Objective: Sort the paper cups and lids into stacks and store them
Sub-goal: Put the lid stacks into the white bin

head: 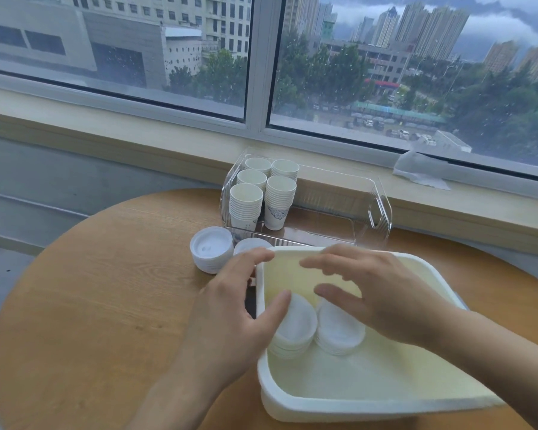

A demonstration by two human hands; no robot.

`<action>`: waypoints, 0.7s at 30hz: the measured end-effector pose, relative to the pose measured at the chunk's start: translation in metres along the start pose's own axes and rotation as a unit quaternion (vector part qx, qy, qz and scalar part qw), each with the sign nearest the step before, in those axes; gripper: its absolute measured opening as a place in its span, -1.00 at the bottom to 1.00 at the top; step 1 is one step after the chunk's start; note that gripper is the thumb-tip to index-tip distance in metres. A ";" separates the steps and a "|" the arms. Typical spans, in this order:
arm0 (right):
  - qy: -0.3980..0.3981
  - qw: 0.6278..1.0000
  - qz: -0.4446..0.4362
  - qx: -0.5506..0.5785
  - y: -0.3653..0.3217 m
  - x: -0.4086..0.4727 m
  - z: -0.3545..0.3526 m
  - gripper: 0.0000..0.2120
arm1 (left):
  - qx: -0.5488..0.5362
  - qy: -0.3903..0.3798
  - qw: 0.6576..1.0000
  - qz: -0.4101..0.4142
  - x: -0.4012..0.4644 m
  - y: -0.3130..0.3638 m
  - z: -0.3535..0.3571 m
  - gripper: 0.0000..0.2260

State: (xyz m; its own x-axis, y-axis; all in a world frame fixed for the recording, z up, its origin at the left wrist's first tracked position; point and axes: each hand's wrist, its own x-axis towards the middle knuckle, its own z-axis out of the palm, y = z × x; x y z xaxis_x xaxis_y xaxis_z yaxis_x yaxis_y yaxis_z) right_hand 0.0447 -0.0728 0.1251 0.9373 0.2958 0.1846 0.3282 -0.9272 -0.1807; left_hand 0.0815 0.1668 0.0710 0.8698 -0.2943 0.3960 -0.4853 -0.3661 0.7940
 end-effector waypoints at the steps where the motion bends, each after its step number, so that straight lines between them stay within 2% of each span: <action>1: 0.031 0.999 0.001 0.013 0.002 0.003 -0.003 -0.66 | 0.003 -0.007 1.000 0.005 0.002 0.002 0.003 -0.55; 5: 0.098 0.993 0.019 0.061 0.012 0.025 -0.010 -0.70 | -0.024 -0.025 0.999 0.005 0.018 0.001 0.010 -0.63; 9: 0.064 0.991 0.057 0.104 0.025 0.056 -0.003 -0.71 | -0.005 0.029 0.997 -0.065 0.035 -0.038 0.016 -0.78; 12: 0.011 0.990 0.082 0.118 0.032 0.079 0.006 -0.76 | 0.053 0.030 0.992 -0.114 0.037 -0.074 0.025 -0.64; 15: -0.025 0.983 0.111 0.142 0.037 0.096 0.016 -0.79 | 0.085 0.035 0.989 -0.118 0.037 -0.089 0.036 -0.45; 18: -0.049 0.975 0.133 0.171 0.043 0.104 0.021 -0.68 | 0.083 0.044 0.990 -0.109 0.039 -0.094 0.047 -0.28; 21: -0.072 0.965 0.155 0.200 0.047 0.105 0.022 -0.60 | 0.081 0.046 0.991 -0.094 0.042 -0.099 0.055 -0.19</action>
State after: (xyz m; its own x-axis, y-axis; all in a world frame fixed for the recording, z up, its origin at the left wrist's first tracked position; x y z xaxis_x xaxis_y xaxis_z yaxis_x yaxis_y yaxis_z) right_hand 0.1614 -0.0804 0.1147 0.9948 0.0735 -0.0700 0.0205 -0.8215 -0.5699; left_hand 0.1611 0.1420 -0.0171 0.9469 -0.1290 0.2944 -0.3157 -0.5461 0.7760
